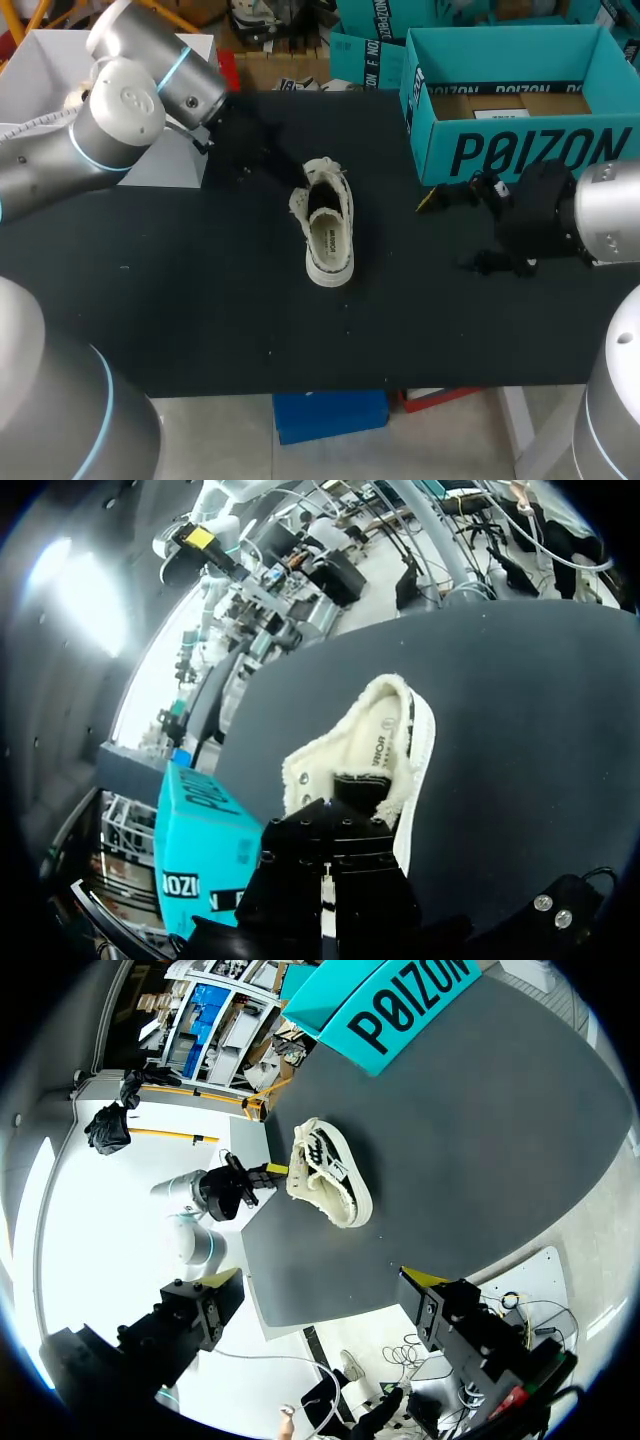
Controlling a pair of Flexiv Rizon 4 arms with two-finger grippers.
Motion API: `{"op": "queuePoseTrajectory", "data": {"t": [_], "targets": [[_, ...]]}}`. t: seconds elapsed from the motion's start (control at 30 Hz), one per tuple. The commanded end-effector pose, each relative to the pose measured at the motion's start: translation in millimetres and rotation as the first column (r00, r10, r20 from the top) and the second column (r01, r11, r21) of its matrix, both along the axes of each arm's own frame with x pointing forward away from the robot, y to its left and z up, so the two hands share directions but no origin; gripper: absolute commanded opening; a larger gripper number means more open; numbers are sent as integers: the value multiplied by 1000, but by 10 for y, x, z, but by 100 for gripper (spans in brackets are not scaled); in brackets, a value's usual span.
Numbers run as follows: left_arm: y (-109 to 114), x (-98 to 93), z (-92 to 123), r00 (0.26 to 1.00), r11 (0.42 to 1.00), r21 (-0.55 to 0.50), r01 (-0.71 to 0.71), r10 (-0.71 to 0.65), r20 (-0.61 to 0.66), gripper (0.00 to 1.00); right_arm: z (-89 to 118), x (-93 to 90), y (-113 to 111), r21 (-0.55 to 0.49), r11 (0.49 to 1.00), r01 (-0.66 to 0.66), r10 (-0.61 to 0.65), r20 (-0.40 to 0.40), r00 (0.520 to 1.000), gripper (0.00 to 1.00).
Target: Take the shoe out of the shoebox, open the shoe tongue, remove and reinsert the insole, then place the shoe into the shoebox
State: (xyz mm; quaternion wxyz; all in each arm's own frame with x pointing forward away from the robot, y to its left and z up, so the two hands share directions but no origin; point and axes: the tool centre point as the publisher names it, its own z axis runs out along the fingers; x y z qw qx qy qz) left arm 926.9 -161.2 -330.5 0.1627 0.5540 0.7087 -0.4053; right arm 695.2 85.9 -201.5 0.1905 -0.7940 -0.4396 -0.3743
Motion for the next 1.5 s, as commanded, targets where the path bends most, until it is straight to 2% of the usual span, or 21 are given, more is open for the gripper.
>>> {"op": "queuePoseTrajectory", "data": {"t": [0.03, 0.1, 0.13, 0.17, 0.23, 0.27, 0.3, 0.33, 0.4, 0.43, 0.73, 0.9, 1.1, 1.23, 1.5], "targets": [[141, -121, 52, 999, 1000, 10, -16, 16, 28, 5, -9, 5, 12, 0, 1000, 1, -1, 1, 1000, 100], [174, -122, 76, 999, 998, 64, -1, -3, 50, 30, -9, 5, 12, 0, 1000, 1, -1, 1, 1000, 100], [197, -119, 98, 999, 997, 77, 0, -4, 54, 25, -9, 5, 12, 0, 1000, 1, -1, 1, 1000, 100], [228, -110, 131, 998, 994, 107, -4, -2, 63, 0, -9, 5, 12, 0, 1000, 1, -1, 1, 1000, 100], [293, -91, 196, 997, 988, 157, -10, -3, 83, 0, -9, 5, 12, 0, 1000, 1, -1, 1, 1000, 100], [324, -85, 229, 996, 983, 180, -14, -3, 92, 15, -9, 5, 12, 0, 1000, 1, -1, 1, 1000, 100], [358, -91, 271, 995, 979, 202, -20, -1, 103, 42, -9, 5, 12, 0, 1000, 1, -1, 1, 1000, 100], [388, -92, 310, 993, 976, 216, -29, 4, 116, 48, -9, 5, 12, 0, 1000, 1, -1, 1, 1000, 100], [456, -101, 374, 990, 965, 258, -42, 6, 138, 93, -9, 5, 12, 0, 1000, 1, -1, 1, 1000, 100], [488, -118, 420, 989, 961, 272, -51, 11, 147, 100, -9, 5, 12, 0, 1000, 1, -1, 1, 1000, 100], [847, -279, 651, 984, 923, 374, -91, 25, 178, 100, -9, 5, 12, 0, 1000, 1, -1, 1, 1000, 100], [1095, -385, 745, 981, 912, 395, -108, 34, 192, 100, -9, 5, 12, 0, 1000, 1, -1, 1, 1000, 100], [1363, -502, 852, 964, 889, 438, -133, 12, 267, 100, -9, 5, 12, 0, 1000, 1, -1, 1, 1000, 100], [1493, -507, 870, 956, 876, 459, -145, 5, 293, 100, -9, 5, 12, 0, 1000, 1, -1, 1, 1000, 100], [1596, -540, 825, 954, 872, 460, -164, 21, 299, 100, -9, 5, 12, 0, 1000, 1, -1, 1, 1000, 100]]}}
